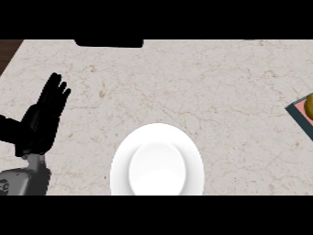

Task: Pick the lemon from the plate and place it in the cardboard box

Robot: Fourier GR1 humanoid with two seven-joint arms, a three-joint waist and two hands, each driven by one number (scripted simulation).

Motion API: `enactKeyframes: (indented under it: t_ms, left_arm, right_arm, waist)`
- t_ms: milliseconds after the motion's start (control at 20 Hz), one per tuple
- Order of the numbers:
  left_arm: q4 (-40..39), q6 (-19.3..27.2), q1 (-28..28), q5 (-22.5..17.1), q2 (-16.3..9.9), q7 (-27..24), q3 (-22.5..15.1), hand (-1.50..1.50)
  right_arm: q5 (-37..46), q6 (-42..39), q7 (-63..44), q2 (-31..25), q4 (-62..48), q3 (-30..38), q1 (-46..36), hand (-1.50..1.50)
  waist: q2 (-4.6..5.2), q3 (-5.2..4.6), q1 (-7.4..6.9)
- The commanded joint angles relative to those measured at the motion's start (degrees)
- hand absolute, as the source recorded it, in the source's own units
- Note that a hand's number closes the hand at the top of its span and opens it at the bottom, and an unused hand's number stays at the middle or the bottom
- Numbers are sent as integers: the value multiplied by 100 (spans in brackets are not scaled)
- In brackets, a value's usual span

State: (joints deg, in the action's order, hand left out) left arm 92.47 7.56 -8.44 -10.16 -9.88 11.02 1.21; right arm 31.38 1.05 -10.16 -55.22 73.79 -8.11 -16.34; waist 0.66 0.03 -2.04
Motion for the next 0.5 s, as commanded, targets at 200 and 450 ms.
enactKeyframes:
  t_ms: [200,450]
  left_arm:
    - [77,134,28,139,126,70,-56,0]
    - [283,71,291,103,94,67,-63,0]
  right_arm:
    - [-78,606,1783,752,-2102,450,-626,-150]
    - [-789,1465,2330,1255,-1482,1133,-966,-150]
  waist:
    - [-32,8,111]
    - [-70,10,146]
